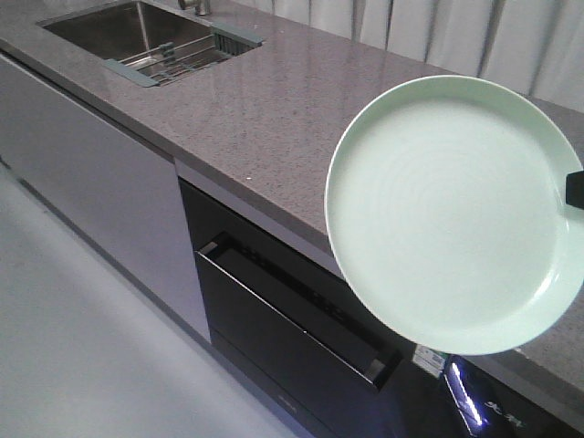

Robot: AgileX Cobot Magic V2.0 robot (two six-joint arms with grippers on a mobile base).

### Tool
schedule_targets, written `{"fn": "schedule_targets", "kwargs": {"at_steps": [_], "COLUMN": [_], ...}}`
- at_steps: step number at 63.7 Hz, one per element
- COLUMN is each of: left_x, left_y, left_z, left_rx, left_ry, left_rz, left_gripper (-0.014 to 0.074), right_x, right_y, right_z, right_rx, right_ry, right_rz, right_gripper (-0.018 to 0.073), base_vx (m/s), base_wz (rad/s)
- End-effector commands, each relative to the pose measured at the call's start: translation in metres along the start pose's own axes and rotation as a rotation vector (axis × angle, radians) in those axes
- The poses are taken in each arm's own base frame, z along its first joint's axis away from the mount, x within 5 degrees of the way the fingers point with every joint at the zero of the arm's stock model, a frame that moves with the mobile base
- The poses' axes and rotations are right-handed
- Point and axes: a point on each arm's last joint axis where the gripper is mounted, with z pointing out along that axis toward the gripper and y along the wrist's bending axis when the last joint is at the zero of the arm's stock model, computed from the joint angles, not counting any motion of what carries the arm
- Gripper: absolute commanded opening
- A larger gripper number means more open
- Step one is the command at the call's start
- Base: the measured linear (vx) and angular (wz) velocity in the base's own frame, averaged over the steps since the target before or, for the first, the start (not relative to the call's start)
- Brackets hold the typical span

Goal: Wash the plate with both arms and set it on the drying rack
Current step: 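Drive the base away from the counter holding the plate in the right gripper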

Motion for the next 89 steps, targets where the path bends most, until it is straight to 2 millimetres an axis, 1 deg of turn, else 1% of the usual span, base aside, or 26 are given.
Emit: {"fn": "schedule_targets", "kwargs": {"at_steps": [1, 89], "left_x": [-0.0003, -0.0003], "left_y": [-0.0009, -0.0009], "left_z": [-0.0009, -0.0009], "left_rx": [-0.002, -0.002], "left_ry": [-0.066, -0.066], "left_rz": [-0.015, -0.015], "left_gripper": [-0.0006, -0.0006], "right_x": [-0.0096, -0.0096], "right_y": [0.0065, 0.0065], "right_z": [-0.0061, -0.0061], "right_rx": [-0.014, -0.014], "right_ry": [-0.074, -0.074], "right_rz": [-0.010, -0.010], "right_gripper": [-0.0008, -0.0008], "base_vx": [-0.02, 0.03], "base_wz": [0.40, 0.41]}}
